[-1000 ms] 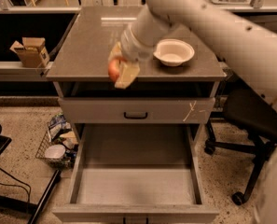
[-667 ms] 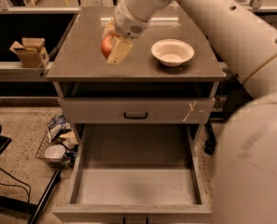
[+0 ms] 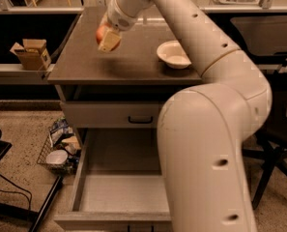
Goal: Pick apple from middle drawer and place on counter
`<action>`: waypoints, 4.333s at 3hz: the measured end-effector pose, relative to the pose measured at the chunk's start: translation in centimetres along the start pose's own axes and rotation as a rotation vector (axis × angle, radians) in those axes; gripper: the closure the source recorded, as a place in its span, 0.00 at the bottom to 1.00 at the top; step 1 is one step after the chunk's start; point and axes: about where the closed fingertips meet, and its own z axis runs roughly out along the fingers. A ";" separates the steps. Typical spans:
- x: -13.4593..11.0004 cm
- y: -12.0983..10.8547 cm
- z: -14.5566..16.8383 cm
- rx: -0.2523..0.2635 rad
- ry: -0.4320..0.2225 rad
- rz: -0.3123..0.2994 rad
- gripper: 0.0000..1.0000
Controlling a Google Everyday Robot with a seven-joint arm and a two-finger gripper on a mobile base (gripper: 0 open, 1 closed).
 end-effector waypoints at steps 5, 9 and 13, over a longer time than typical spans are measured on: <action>3.5 -3.4 7.0 0.029 0.084 0.087 0.31; 2.7 -3.9 4.9 0.070 0.033 0.051 0.00; 0.8 2.5 -13.2 0.433 -0.284 -0.211 0.00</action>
Offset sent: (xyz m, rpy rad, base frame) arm 0.1115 0.0030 -0.1166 -0.1451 0.1846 -0.1575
